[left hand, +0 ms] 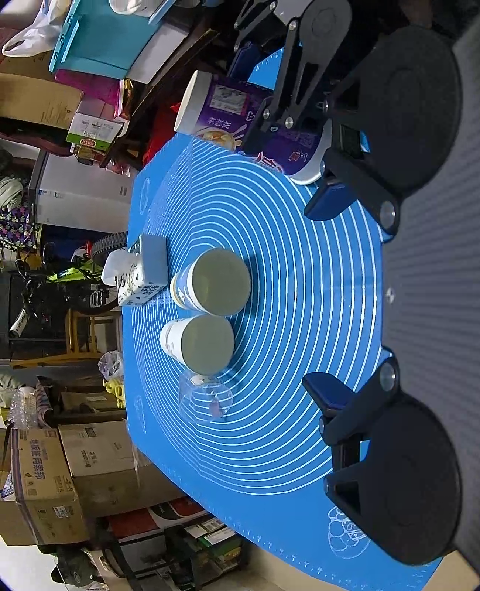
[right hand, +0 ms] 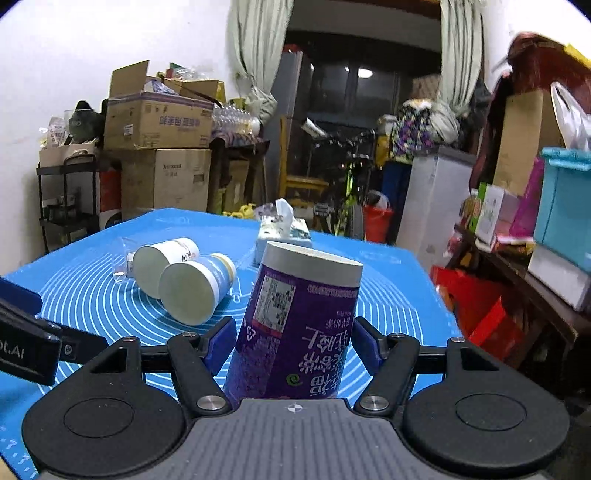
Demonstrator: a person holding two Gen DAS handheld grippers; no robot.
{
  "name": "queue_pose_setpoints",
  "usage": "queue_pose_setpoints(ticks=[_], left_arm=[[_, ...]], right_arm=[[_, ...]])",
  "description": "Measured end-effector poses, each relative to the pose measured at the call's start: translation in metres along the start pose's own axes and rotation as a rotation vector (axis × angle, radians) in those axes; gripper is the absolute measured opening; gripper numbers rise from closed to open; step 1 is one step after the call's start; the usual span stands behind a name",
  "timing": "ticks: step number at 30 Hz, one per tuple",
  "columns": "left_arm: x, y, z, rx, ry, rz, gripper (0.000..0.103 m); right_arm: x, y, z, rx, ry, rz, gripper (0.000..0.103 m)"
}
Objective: Flip cup upside down
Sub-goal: 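Rotate the purple cup with the right tool, rim down, and lower it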
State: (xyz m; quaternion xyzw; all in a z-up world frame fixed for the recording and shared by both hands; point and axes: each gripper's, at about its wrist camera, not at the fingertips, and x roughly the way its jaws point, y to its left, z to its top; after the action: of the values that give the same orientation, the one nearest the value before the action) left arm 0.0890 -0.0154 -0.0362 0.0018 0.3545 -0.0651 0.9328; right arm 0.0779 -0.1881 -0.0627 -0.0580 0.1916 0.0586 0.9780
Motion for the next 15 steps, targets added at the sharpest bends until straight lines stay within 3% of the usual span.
queue_pose_setpoints(ticks=[5, 15], left_arm=[[-0.008, -0.006, -0.001, 0.004, -0.015, -0.01, 0.089], [-0.033, -0.023, -0.007, 0.032, -0.049, -0.019, 0.089]], right_arm=[[-0.003, -0.011, 0.0, 0.059, 0.041, 0.022, 0.071], [-0.032, -0.028, 0.0, 0.113, 0.063, 0.038, 0.086]])
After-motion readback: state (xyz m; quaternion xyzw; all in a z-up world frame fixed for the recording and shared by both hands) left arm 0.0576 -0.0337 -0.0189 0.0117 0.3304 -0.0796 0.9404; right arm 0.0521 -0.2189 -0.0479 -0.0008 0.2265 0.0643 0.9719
